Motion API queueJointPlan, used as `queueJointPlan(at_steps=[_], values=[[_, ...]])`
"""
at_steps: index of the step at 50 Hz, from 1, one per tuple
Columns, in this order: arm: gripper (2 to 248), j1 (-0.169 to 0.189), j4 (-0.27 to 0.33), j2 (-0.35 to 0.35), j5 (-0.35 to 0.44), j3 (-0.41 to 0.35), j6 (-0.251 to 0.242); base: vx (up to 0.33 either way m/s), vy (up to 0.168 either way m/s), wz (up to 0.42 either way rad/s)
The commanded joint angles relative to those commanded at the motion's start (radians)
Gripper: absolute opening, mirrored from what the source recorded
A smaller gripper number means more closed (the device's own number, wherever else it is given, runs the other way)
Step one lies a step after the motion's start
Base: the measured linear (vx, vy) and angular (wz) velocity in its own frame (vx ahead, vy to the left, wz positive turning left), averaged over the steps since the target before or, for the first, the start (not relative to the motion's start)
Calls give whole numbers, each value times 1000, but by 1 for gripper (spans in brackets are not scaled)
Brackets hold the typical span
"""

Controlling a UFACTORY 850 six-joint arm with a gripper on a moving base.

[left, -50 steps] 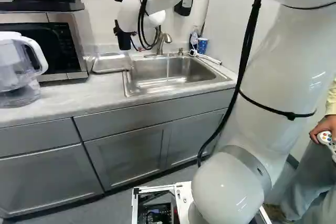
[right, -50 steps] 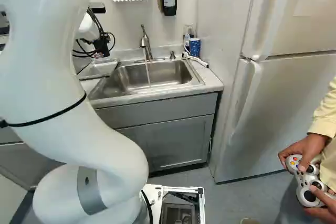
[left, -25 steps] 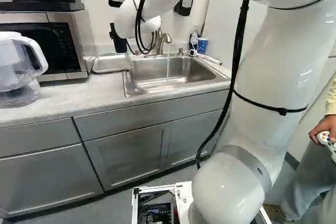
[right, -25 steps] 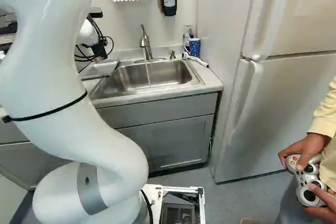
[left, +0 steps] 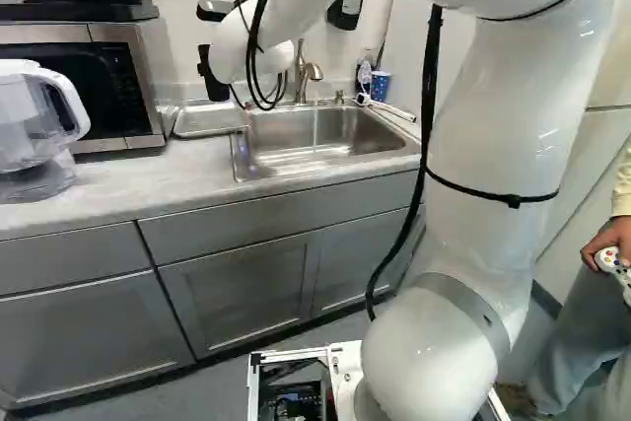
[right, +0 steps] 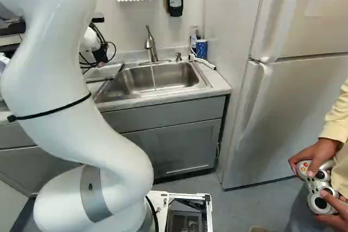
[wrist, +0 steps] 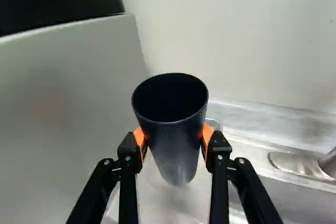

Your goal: Rinse the cup and place it in the tray

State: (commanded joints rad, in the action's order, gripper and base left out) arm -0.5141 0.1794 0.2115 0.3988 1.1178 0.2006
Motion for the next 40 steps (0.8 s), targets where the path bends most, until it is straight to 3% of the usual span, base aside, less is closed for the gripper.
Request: queueJointPlan(at_steps=[40], values=[[122,-3,0,57,18,-22,0,0,0,0]])
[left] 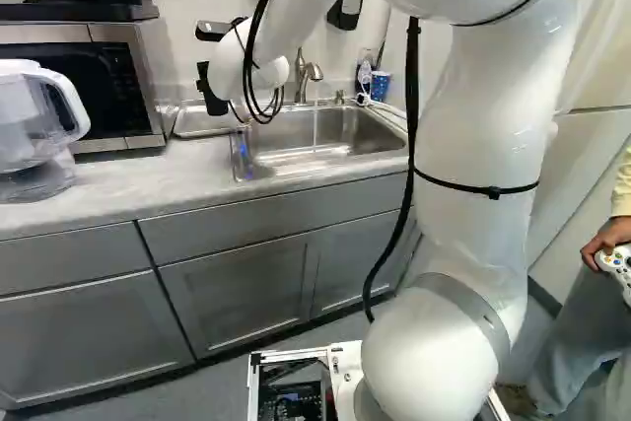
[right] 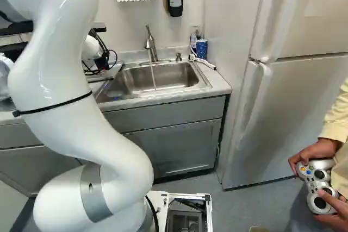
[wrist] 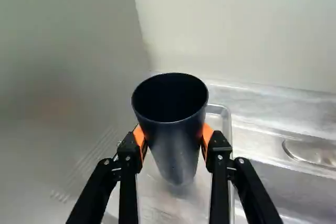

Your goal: Rinse the cup and place it in the tray

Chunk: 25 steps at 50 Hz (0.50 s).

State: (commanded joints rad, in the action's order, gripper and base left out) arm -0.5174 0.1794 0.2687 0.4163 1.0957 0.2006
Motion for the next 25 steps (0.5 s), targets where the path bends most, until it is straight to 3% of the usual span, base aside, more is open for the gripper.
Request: queueJointPlan(at_steps=[19,20,24,25], values=[[122,0,0,17,0,-5,0,0,0,0],[140,0,0,17,0,-5,0,0,0,0],[140,0,0,17,0,-5,0,0,0,0],[174,0,0,17,0,-5,0,0,0,0]])
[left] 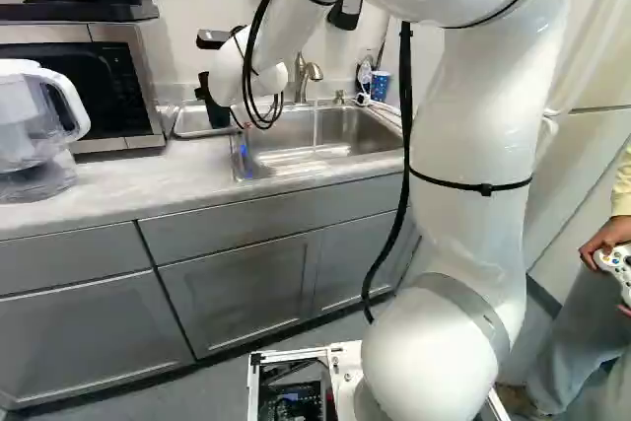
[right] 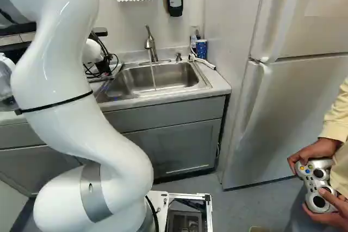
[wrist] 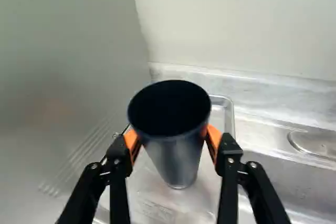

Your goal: Rinse the cup and place it in the tray

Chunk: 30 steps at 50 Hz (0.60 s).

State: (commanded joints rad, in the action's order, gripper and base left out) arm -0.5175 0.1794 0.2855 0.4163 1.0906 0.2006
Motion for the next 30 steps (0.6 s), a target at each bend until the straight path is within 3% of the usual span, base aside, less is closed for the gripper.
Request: queueJointPlan(at_steps=[4,5,10,11,30], values=[[174,0,0,0,0,0,0,0,0,0],[209,0,0,0,0,0,0,0,0,0],[209,0,0,0,0,0,0,0,0,0],[244,0,0,0,0,0,0,0,0,0],[247,0,0,-1,0,0,0,0,0,0]])
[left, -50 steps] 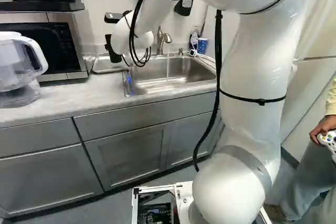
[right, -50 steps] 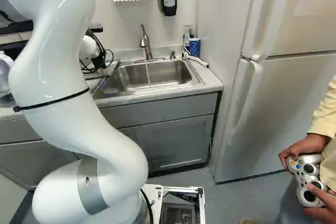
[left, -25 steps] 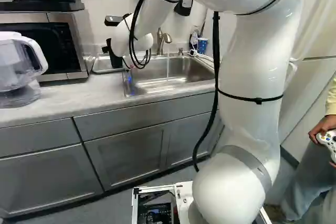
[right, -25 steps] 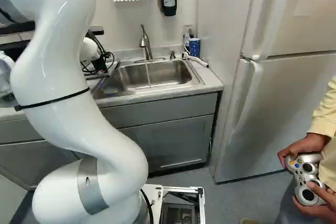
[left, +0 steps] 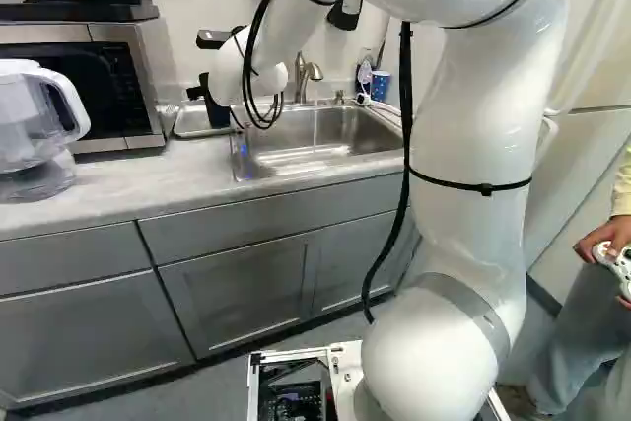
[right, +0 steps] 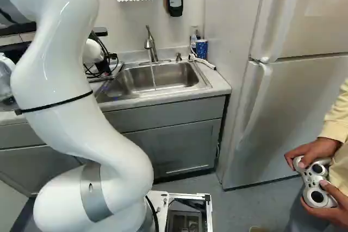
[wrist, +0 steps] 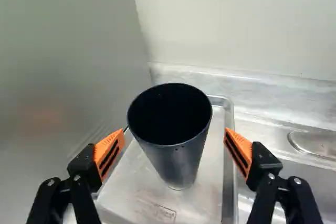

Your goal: Rinse the cup and place it in the tray

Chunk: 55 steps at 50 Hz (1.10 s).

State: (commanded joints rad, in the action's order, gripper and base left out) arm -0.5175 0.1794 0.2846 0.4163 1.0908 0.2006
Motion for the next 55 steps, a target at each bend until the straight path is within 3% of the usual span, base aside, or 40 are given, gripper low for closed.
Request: queueJointPlan(at_steps=[55], values=[[247,0,0,-72,0,33,0,0,0,0]])
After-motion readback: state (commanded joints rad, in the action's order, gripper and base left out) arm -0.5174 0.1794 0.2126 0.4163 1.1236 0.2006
